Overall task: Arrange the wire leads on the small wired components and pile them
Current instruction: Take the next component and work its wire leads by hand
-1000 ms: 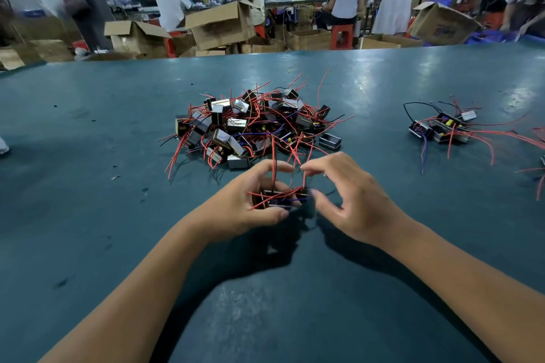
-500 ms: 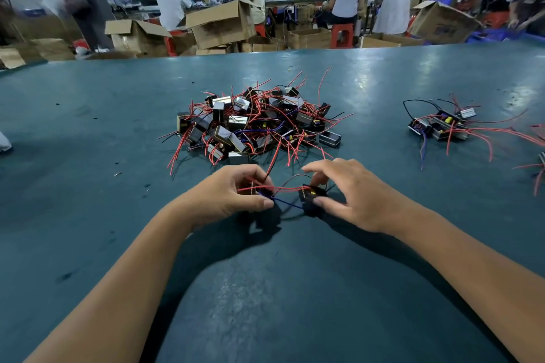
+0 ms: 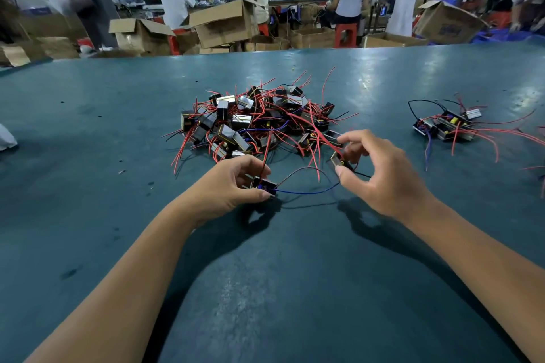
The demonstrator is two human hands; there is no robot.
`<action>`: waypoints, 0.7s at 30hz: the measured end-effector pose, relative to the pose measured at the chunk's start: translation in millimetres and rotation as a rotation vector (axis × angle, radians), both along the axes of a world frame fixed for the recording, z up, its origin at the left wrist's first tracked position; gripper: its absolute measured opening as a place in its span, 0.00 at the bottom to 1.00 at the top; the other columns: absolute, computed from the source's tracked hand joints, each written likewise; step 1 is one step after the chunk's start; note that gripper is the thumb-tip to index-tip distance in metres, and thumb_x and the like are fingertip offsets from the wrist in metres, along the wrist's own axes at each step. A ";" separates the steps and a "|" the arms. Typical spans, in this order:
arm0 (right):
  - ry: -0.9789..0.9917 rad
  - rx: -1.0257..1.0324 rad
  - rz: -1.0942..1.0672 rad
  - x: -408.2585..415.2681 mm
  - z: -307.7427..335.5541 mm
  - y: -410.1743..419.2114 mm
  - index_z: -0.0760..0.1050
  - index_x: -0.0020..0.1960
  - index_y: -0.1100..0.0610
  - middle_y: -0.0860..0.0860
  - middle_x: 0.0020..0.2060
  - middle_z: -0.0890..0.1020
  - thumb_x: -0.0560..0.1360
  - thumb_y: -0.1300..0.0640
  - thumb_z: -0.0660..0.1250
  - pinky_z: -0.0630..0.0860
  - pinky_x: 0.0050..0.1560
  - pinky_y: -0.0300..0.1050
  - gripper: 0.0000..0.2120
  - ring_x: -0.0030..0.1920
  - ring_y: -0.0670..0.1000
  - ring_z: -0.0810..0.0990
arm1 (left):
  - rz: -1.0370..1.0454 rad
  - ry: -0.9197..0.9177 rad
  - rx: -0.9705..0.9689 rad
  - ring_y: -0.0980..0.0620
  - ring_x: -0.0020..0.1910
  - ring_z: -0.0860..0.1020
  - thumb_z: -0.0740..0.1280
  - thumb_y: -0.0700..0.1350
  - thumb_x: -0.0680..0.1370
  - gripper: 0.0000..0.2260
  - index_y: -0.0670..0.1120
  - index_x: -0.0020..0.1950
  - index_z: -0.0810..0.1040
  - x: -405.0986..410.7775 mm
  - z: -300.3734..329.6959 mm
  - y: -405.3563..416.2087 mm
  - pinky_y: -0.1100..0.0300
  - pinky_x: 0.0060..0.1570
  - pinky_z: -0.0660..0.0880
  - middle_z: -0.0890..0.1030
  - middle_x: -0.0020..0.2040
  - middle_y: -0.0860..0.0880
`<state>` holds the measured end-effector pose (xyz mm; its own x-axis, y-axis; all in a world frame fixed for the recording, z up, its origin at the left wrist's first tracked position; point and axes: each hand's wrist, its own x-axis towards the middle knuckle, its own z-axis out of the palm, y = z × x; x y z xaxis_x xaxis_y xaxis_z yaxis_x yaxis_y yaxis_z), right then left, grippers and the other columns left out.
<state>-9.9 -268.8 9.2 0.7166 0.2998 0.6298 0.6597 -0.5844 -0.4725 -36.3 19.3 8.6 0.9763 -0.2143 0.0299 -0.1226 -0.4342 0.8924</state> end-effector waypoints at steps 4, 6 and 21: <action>-0.054 0.284 0.120 -4.3 5.7 6.5 0.72 0.61 0.52 0.42 0.44 0.79 0.73 0.55 0.69 0.74 0.53 0.39 0.17 0.45 0.45 0.79 | 0.144 -0.035 0.024 0.52 0.45 0.81 0.77 0.42 0.73 0.12 0.49 0.54 0.81 4.3 -1.2 3.2 0.57 0.50 0.78 0.85 0.46 0.50; 0.041 0.506 0.137 -0.7 8.9 6.2 0.72 0.61 0.53 0.42 0.43 0.79 0.74 0.57 0.69 0.76 0.51 0.43 0.16 0.43 0.48 0.79 | 0.210 -0.001 -0.032 0.52 0.45 0.82 0.75 0.40 0.74 0.10 0.47 0.54 0.80 5.5 -1.5 4.1 0.58 0.48 0.79 0.85 0.44 0.50; 0.301 0.805 0.129 7.4 11.3 1.7 0.76 0.49 0.53 0.45 0.35 0.82 0.78 0.62 0.68 0.81 0.36 0.45 0.05 0.37 0.49 0.82 | 0.095 0.134 -0.683 0.54 0.44 0.80 0.63 0.33 0.73 0.15 0.41 0.59 0.76 4.2 2.2 -10.4 0.60 0.47 0.77 0.84 0.45 0.47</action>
<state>-2.5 -267.1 20.5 0.8778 -0.0647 0.4746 0.4785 0.0736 -0.8750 -32.2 8.9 10.8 0.9945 -0.1042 0.0056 0.0181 0.2251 0.9742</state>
